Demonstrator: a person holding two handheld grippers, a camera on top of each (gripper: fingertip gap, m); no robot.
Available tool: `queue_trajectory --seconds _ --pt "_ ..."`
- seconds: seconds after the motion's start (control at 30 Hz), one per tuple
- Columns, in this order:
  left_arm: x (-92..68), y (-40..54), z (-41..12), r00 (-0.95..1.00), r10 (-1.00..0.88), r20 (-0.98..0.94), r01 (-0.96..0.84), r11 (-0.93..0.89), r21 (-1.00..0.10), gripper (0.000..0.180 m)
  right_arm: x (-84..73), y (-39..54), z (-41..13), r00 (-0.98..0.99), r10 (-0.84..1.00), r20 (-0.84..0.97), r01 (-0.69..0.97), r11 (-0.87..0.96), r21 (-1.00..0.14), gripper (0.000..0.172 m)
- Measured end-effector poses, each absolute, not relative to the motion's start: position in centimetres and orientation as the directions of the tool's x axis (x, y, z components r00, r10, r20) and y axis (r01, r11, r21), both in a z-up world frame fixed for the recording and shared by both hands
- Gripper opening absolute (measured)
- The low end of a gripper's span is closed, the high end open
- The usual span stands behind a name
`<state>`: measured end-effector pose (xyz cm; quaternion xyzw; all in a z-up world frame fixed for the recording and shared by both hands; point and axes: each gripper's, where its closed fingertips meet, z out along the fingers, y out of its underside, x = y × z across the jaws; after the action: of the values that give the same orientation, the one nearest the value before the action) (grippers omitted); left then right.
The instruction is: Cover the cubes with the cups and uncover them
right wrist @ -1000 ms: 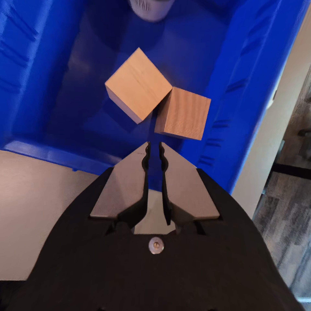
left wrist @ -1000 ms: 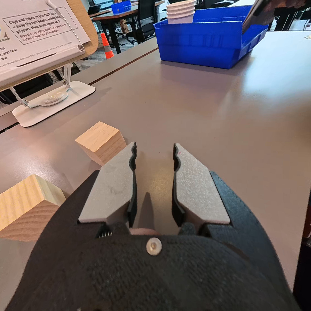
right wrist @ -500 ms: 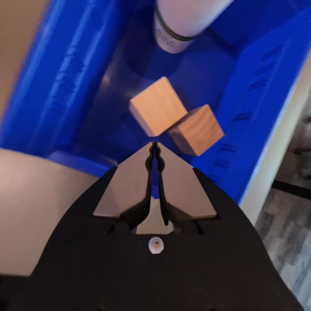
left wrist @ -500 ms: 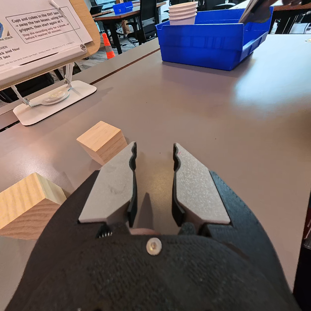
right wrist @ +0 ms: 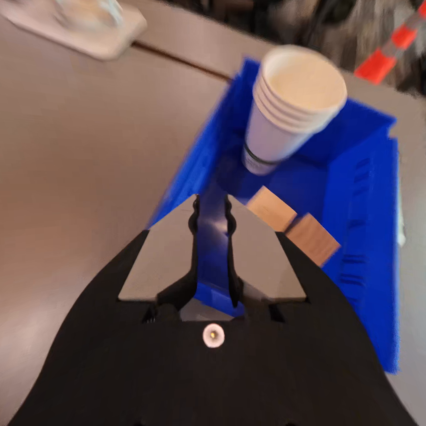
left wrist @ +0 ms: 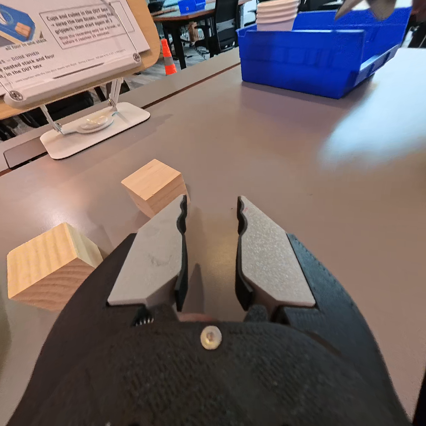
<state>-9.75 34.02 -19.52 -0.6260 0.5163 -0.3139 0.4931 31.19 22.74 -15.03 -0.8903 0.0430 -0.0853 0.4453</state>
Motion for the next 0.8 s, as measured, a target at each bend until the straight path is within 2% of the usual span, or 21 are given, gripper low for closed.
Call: queue_trajectory --seconds 0.03,0.1,0.17,0.23,0.3,0.33,0.43,0.53,0.6,0.67,0.73,0.77,0.8 --pt "-9.6 34.4 -19.7 0.284 -0.952 -0.118 -0.351 0.011 -0.936 0.042 29.0 23.2 -13.4 0.992 -0.095 0.080 0.018 -0.528 -0.849 0.028" --pt "-9.4 36.0 -19.3 0.365 -0.922 -0.131 -0.342 -0.002 -0.940 0.042 24.2 24.1 -10.1 0.999 0.017 0.040 0.044 -0.359 -0.932 0.030" --pt "-8.6 36.8 -18.7 0.383 -0.919 -0.092 -0.343 -0.049 -0.938 0.053 19.6 24.8 -8.3 0.992 0.122 0.033 0.059 -0.216 -0.975 0.033" --pt "-7.7 37.3 -18.1 0.358 -0.929 -0.094 -0.387 -0.056 -0.921 0.069 15.1 25.4 -8.6 0.969 0.246 0.033 0.079 -0.181 -0.980 0.037" --pt "-6.9 37.9 -17.8 0.283 -0.943 -0.174 -0.488 0.014 -0.872 0.087 10.5 25.5 -9.6 0.908 0.418 0.019 0.103 -0.181 -0.978 0.058" --pt "-6.6 38.1 -17.9 0.212 -0.952 -0.221 -0.555 0.069 -0.829 0.089 8.6 25.3 -10.2 0.867 0.499 0.012 0.117 -0.180 -0.977 0.064" --pt "-6.7 38.3 -18.8 -0.077 -0.954 -0.289 -0.720 0.254 -0.646 0.083 4.8 23.9 -11.6 0.734 0.679 -0.024 0.135 -0.180 -0.974 0.065" --pt "-6.7 39.8 -20.0 -0.251 -0.921 -0.297 -0.799 0.370 -0.473 0.086 4.2 23.2 -13.1 0.683 0.727 -0.070 0.123 -0.209 -0.970 0.066" --pt "-6.5 40.7 -21.3 -0.306 -0.918 -0.250 -0.833 0.386 -0.397 0.091 4.3 22.9 -13.8 0.678 0.729 -0.093 0.106 -0.223 -0.969 0.066" --pt "-6.4 41.3 -23.2 -0.333 -0.923 -0.193 -0.864 0.381 -0.329 0.088 4.7 22.7 -14.2 0.686 0.721 -0.101 0.099 -0.230 -0.968 0.066" --pt "-6.9 42.4 -25.5 -0.341 -0.925 -0.168 -0.899 0.373 -0.230 0.066 4.8 22.5 -14.4 0.683 0.723 -0.104 0.093 -0.227 -0.969 0.064" --pt "-6.6 42.8 -25.8 -0.328 -0.932 -0.158 -0.905 0.357 -0.229 0.065 4.7 22.4 -14.5 0.679 0.726 -0.110 0.084 -0.226 -0.971 0.063" --pt "-5.8 43.2 -25.4 -0.294 -0.939 -0.177 -0.902 0.334 -0.274 0.066 4.5 22.4 -14.5 0.672 0.731 -0.120 0.075 -0.228 -0.971 0.062"
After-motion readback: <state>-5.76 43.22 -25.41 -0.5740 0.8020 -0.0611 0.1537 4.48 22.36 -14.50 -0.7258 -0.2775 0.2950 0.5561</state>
